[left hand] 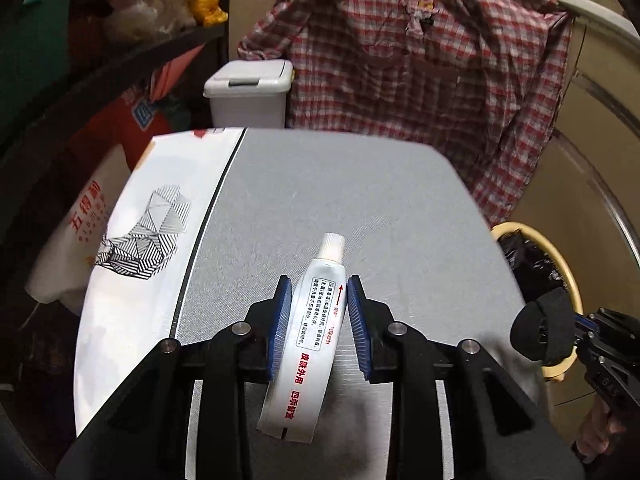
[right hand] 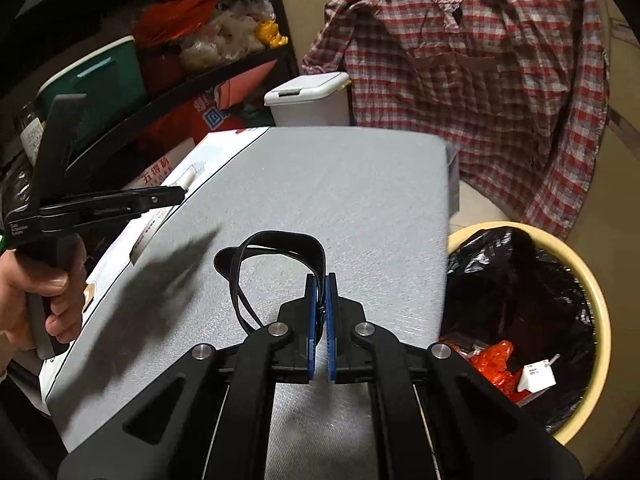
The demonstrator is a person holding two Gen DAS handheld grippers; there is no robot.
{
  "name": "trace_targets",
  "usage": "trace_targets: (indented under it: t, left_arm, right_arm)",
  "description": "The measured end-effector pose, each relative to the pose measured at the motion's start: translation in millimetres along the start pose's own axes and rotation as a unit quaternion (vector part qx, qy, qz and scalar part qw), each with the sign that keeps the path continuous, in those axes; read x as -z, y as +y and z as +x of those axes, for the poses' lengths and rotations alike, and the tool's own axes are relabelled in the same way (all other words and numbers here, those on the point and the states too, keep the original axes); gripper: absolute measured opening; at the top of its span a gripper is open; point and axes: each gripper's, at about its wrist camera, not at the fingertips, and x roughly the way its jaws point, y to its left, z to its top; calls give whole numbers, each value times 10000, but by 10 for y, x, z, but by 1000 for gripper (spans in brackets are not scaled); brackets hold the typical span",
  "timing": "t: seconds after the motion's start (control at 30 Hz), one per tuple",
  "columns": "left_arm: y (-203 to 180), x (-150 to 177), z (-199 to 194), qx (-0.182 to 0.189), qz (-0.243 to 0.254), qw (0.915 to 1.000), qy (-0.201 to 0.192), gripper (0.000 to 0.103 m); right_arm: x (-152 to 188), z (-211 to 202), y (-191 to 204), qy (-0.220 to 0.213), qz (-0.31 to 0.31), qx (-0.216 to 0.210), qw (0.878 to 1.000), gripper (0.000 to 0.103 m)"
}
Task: Collect trash
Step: 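Carry the white tube and black strap over the bin and open both grippers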
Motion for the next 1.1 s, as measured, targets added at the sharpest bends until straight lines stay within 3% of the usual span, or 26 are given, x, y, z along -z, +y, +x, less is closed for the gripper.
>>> trace_targets:
  t: [0.53,1.1]
  left_arm:
    - [-672,-144,-626,445,-13,9967,-679,29]
    - [-1492,-219,-681,923,228,9914,-901,29]
  right_arm:
    - [62,-766,-606,-587,659,579,9944,4]
    - [194,-1239,-1334,-955,1243,1239,9798,4]
